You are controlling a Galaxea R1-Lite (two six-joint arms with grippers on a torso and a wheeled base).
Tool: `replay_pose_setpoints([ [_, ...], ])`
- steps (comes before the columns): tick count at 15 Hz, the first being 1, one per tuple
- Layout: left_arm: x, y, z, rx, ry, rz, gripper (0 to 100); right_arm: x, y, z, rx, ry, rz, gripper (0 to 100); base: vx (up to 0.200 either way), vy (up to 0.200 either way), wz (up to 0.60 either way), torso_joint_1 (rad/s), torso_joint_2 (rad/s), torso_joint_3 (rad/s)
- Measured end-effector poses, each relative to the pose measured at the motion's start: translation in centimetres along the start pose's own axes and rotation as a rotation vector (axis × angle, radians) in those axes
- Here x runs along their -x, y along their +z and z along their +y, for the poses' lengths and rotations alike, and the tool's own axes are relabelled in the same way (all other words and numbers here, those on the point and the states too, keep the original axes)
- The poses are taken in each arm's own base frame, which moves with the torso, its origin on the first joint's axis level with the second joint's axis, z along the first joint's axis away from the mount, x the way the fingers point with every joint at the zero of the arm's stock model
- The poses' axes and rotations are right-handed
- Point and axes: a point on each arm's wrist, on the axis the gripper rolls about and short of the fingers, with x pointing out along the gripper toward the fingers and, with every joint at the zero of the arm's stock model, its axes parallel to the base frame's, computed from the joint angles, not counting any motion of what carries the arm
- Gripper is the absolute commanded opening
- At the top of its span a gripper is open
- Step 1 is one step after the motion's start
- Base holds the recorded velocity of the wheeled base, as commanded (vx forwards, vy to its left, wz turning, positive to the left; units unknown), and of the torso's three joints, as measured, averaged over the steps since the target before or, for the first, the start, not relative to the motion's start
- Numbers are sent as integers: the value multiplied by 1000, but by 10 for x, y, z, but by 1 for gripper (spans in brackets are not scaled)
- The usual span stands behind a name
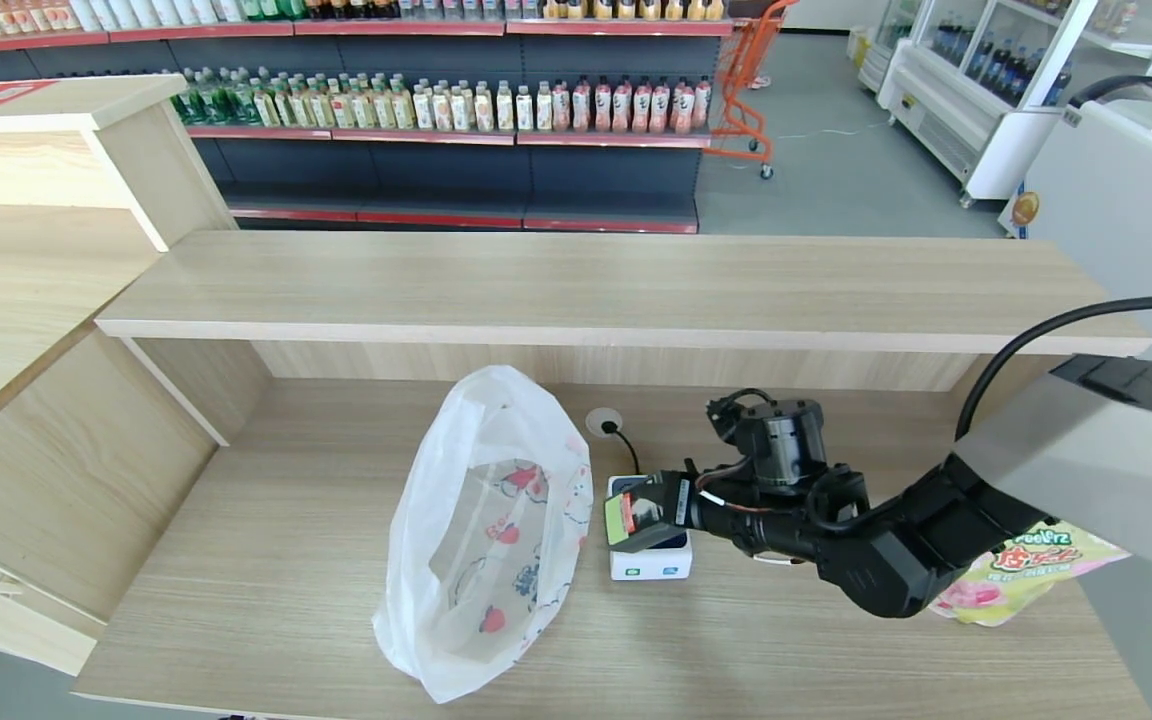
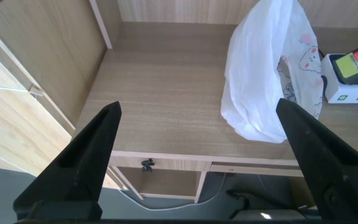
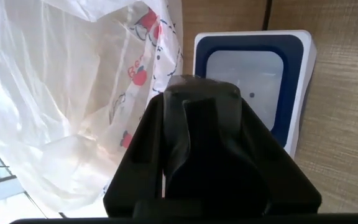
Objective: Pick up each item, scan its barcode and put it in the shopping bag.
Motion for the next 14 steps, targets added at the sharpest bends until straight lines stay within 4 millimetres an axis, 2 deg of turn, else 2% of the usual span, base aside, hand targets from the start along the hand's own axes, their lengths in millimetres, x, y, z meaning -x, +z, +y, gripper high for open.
replay_pose_setpoints([
  [5,0,0,0,0,0,0,100,-1,0,-2,-10,-16,-7,0,0,0,0,0,0,0],
  [8,0,0,0,0,0,0,100,14,12,3,-74,-12,-39,0,0,0,0,0,0,0],
  [11,0,0,0,0,0,0,100,47,28,10,-101,7,-98,0,0,0,0,0,0,0],
  [14,0,0,0,0,0,0,100,100,36,12,41,-8,-157,0,0,0,0,0,0,0],
])
